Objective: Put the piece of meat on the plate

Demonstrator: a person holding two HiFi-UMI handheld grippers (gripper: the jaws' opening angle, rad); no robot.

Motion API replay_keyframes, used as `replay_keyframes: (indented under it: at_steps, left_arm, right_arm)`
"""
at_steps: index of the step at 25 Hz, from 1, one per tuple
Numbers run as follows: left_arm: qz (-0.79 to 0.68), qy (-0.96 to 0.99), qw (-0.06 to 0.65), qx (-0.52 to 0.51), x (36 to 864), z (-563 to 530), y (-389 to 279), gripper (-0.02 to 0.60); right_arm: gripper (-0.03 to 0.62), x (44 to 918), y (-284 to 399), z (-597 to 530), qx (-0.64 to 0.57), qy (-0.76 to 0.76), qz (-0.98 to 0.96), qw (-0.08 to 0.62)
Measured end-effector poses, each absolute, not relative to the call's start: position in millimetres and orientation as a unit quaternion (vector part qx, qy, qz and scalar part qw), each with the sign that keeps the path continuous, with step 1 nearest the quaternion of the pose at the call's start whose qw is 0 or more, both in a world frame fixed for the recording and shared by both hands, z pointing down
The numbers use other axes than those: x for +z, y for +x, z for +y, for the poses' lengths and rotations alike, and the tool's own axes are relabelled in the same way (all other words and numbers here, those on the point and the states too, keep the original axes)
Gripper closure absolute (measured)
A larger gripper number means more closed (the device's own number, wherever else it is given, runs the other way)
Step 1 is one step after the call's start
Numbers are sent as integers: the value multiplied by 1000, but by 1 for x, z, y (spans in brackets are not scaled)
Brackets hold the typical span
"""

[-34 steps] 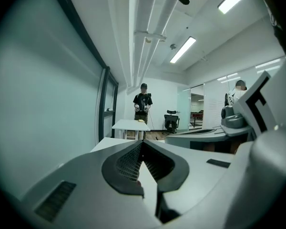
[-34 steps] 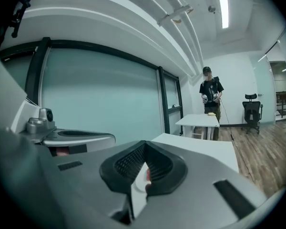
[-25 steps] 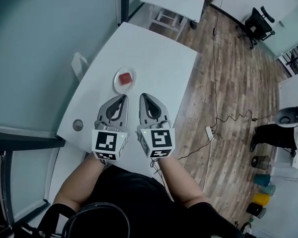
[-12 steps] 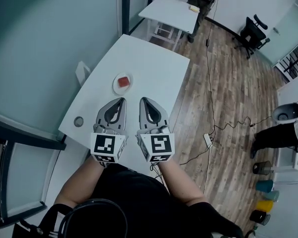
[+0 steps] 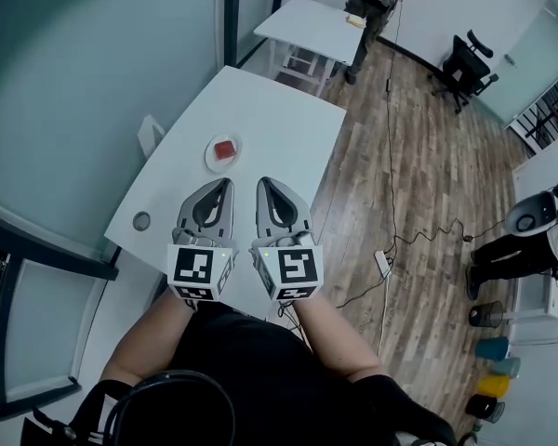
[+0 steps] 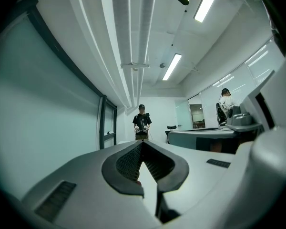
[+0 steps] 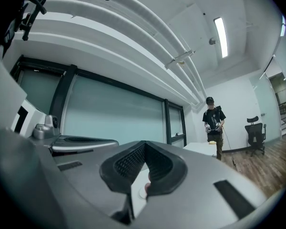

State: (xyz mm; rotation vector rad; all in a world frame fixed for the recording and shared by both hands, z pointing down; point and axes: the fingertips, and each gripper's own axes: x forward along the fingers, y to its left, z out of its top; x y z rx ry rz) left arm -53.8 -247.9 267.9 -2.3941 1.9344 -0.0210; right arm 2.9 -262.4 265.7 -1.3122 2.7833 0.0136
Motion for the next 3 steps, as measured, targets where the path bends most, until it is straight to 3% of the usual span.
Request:
replay_keyframes:
  at_steps: [3]
  left_arm:
    - [631, -775, 33, -7, 267, -248, -54, 579]
  right_arm:
    - [591, 263, 4, -264, 7, -426, 904, 34]
